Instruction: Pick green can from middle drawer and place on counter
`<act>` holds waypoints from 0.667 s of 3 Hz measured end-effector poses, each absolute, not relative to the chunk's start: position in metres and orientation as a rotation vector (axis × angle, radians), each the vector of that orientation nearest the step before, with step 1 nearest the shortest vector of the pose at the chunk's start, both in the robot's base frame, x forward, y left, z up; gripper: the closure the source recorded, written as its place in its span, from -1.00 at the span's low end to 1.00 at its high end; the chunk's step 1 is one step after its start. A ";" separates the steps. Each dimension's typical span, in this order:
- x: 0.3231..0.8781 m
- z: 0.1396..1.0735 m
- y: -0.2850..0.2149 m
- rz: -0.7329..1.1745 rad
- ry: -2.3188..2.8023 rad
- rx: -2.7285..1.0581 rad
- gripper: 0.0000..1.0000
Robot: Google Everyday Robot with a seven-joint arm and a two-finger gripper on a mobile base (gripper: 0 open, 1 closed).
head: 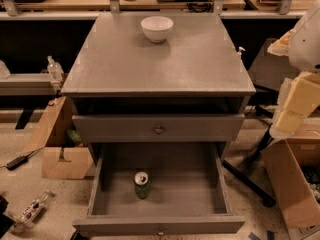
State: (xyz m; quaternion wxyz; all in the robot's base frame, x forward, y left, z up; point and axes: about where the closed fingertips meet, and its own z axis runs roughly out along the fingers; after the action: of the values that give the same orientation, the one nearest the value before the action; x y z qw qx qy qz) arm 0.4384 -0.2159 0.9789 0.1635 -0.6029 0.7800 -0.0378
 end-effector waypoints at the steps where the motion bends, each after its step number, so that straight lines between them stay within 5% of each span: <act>1: 0.438 0.979 -0.216 -0.108 2.224 -1.719 -1.00; 2: 0.437 0.952 -0.213 -0.012 2.216 -1.671 -1.00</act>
Offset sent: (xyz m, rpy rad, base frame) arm -0.0052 0.0091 -0.1024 0.2964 0.0628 -0.0403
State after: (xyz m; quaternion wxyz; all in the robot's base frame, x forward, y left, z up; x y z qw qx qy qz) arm 0.4366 -0.2129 0.9517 0.1821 -0.5920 0.7851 -0.0043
